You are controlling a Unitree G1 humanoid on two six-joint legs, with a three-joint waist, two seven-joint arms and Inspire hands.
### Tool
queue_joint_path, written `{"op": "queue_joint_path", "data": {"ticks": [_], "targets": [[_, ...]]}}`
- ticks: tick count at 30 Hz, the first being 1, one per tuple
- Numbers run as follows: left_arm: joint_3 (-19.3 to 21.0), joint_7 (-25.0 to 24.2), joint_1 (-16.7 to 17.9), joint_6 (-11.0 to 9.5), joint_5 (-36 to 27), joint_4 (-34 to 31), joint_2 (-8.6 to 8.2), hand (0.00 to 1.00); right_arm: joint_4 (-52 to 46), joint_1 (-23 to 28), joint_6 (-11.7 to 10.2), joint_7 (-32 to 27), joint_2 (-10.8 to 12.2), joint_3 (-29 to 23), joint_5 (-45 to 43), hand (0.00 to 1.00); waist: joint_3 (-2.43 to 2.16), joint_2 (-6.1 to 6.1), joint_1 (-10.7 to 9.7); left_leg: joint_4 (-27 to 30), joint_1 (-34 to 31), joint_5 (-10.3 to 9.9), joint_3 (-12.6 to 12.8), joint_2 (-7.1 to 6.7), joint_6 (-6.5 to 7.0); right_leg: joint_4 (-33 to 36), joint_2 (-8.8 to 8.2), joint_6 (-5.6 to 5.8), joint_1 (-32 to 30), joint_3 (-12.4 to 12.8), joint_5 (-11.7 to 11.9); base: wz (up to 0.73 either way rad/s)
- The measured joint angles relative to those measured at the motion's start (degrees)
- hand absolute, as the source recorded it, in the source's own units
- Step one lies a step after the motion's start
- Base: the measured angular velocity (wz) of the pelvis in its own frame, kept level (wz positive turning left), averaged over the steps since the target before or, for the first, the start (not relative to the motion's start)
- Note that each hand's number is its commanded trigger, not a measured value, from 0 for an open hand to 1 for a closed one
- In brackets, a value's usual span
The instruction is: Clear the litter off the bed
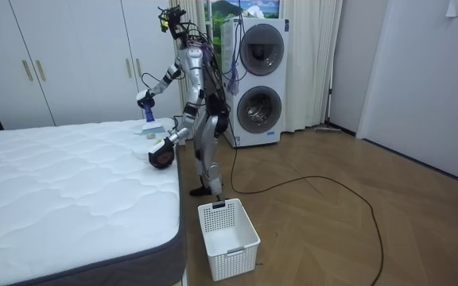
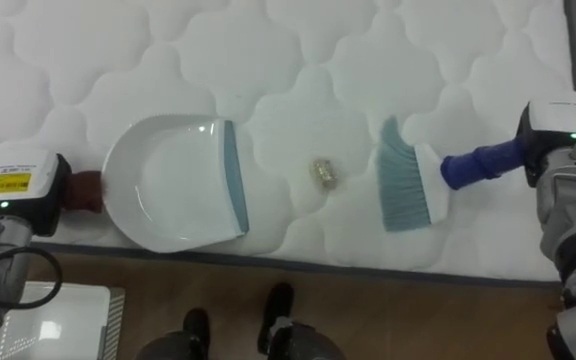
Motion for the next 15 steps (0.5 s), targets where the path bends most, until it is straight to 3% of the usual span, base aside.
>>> {"op": "queue_joint_path", "data": {"ticks": [11,15], "targets": [[-0.2,0.5,1.8,1.4,0.0,-1.5,-0.28,1.00,-11.3,4.1,2.7,0.7,0.1,-0.7,-2.5,1.00,-0.16,0.82,-0.8,-0.6,1.8,-0.2,0.8,0.44,-0.47,-1.0,1.03,-0.39,1.4,1.0,0.4,-0.06],[-0.2,0.4,3.0,2.5,0.0,-1.6,-1.58,1.00,-17.7,8.5,3.9,0.4,0.3,-3.7,-5.3,1.00,-0.63,1.83,-0.8,-1.5,2.9,-0.1,1.7,0.35,-0.58,-1.4,1.08,-0.39,2.0,1.6,0.4,-0.09]]}}
